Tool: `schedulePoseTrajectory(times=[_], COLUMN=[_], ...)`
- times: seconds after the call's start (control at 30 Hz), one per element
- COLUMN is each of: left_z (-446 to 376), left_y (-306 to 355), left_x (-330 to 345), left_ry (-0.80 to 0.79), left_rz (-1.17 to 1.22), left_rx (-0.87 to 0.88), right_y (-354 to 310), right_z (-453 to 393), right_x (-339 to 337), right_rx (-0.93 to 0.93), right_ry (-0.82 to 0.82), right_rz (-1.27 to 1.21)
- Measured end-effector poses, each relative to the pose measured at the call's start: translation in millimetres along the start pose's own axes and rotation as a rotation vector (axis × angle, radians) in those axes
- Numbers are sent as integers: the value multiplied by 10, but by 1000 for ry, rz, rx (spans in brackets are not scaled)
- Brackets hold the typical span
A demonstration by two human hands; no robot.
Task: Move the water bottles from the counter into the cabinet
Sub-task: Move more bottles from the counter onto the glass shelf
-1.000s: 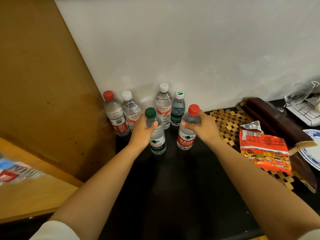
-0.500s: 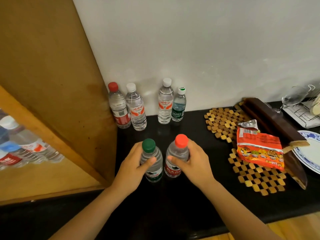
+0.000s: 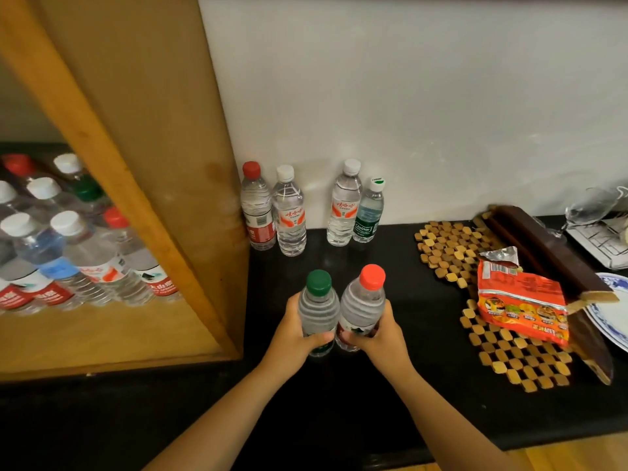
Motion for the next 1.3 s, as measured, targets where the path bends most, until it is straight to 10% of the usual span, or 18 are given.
schedulePoseTrajectory(times=[0.63, 1.3], left_z=[1252, 1809], left_y=[298, 2106], left_x=[-1284, -3274], left_ry=[-55, 316], left_rz=[240, 291], left_rx=[-60, 672], right_y=[-869, -3578], right_z=[1148, 1373], right_x=[659, 1676], right_rx=[-194, -702], right_ry=[-176, -433], right_rz=[-81, -443])
Point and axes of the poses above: each hand's wrist, its own z-axis away from the middle knuckle, its own x-axis out of the palm, y = z × x, the point moved 2 cm from there along -z, towards the middle knuckle, and after that the axes turned 5 degrees about y, right-handed, at the moved point
